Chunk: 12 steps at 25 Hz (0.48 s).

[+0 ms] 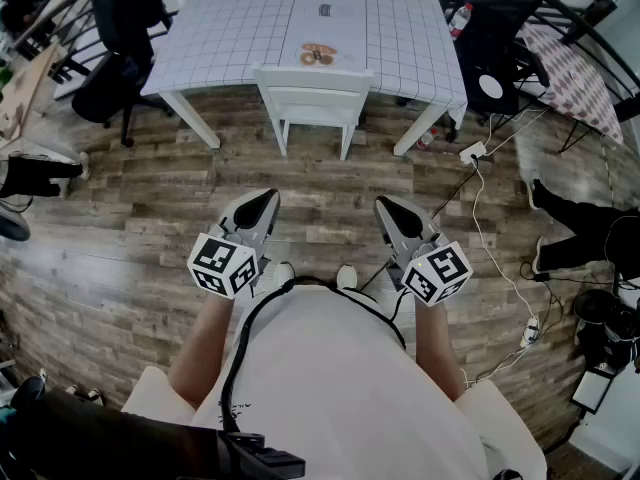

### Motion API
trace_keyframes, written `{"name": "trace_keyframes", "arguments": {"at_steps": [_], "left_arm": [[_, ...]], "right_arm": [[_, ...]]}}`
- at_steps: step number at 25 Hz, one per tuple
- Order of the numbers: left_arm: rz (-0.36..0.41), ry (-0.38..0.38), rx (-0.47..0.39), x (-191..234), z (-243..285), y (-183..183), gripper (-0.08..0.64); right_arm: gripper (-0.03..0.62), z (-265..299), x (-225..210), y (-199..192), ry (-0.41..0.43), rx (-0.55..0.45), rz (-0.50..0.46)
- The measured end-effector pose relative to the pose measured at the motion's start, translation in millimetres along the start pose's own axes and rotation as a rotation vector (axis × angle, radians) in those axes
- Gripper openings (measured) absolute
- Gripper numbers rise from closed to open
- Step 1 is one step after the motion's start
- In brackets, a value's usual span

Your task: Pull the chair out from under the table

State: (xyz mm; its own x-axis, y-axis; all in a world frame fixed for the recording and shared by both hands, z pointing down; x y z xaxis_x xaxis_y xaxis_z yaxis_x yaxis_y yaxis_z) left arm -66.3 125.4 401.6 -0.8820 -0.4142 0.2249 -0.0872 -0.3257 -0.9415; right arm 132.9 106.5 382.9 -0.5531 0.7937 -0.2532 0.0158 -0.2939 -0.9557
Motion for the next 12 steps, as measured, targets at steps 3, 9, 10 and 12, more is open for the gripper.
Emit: {"name": "trace_keyframes", "arguments": {"at_steps": [3,9,10,12], "left_arm": [[0.000,-0.005,0.003,-0.8,-1.6,-2.6,0.006],[-0.001,-0.016,-0.002,3.0,-5.0,-2.3,0.006],[-0.003,-0.016,-0.003,4.2,-5.6,-2.3,0.006],[-0.008,-0.018,-0.003,7.2,-7.1,-2.9,0.006]], "right_arm": [[0.005,-1.3,1.9,-2.8,-0.005,0.004,0.002],[0.006,-0.6,5.7,-3.7,-0.005,0.004,0.006],[0.006,-0.1,6.1,-3.6,-0.006,0.004,0.009],[0.006,2.1,8.1,-2.8,-0.006,0.004,0.016]]}}
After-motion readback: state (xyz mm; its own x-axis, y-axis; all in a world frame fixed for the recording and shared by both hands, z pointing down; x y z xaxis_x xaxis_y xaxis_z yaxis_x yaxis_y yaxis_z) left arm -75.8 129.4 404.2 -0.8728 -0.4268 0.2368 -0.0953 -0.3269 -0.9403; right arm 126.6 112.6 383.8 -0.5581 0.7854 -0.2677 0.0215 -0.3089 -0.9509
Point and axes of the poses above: the fingertips, and each gripper's own axes: z forward along the fingers, x to its left, y out of its top, the point moved 2 cm from there along -z, backward along the fingers, and after that the axes turned 3 degrees about y, right-handed, at the moved point
